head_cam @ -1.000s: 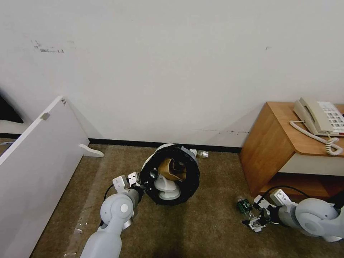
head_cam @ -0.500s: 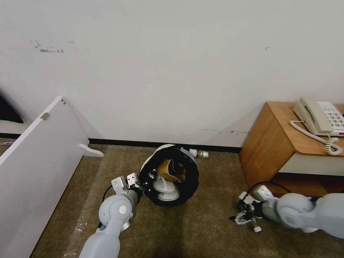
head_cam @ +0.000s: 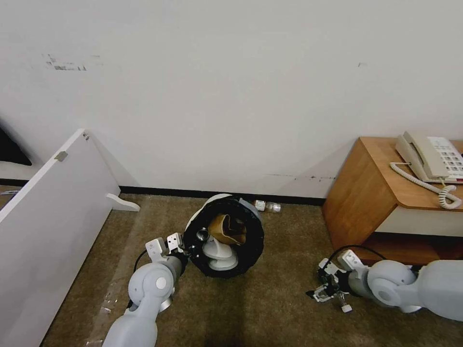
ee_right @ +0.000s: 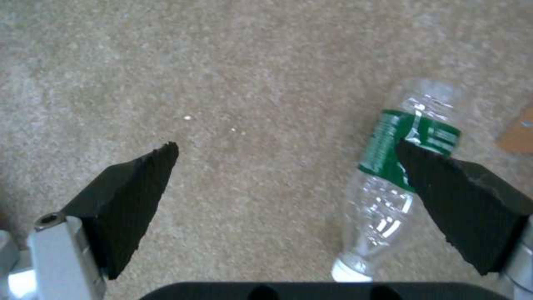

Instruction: Pick up the trash bin and place the garbage on the floor into it.

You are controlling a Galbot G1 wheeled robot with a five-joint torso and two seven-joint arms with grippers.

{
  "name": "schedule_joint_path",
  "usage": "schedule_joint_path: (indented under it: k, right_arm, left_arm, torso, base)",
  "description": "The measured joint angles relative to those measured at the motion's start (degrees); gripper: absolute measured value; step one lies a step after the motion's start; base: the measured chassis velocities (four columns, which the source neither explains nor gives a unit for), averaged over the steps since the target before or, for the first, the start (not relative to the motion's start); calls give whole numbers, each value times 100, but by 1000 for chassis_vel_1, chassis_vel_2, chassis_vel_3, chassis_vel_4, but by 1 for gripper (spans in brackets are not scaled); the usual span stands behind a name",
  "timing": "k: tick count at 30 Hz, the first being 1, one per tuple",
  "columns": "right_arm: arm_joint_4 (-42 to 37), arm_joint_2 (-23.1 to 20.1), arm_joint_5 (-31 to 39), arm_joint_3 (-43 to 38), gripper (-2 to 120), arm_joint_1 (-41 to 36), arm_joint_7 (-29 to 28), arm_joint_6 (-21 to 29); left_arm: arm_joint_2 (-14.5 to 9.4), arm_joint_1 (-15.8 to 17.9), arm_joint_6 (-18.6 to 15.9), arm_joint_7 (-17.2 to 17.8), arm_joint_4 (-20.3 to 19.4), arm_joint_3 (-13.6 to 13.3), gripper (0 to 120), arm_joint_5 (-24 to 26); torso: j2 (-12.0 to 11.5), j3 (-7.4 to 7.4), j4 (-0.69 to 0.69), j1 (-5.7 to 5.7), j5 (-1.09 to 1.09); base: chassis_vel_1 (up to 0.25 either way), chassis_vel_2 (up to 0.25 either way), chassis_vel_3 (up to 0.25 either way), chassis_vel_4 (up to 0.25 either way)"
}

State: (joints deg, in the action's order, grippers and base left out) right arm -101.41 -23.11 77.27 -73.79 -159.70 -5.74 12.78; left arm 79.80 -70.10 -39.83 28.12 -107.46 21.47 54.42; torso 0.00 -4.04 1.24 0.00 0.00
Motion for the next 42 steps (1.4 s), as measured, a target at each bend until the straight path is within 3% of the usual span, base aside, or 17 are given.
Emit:
schedule_joint_path:
  k: [8, 28, 42]
  right_arm:
    - [-14, 298, -29, 79, 100, 224, 15, 0]
    - [270, 376, 196, 114, 100, 212, 92, -108]
    - [746, -32, 161, -269, 100, -425, 183, -183]
  left_arm:
    - [-8, 65, 0, -25, 118, -36, 0, -11]
    - [-100, 80, 9, -76, 221, -15, 0, -9]
    - [-89, 66, 18, -94, 257, -29, 0, -37]
  torso:
    - [0, 0, -2, 0, 0]
    - [0, 0, -1, 0, 0]
    - [0, 0, -2, 0, 0]
  base:
    - [0, 0, 0, 0]
    - [0, 0, 0, 0]
    - [0, 0, 0, 0]
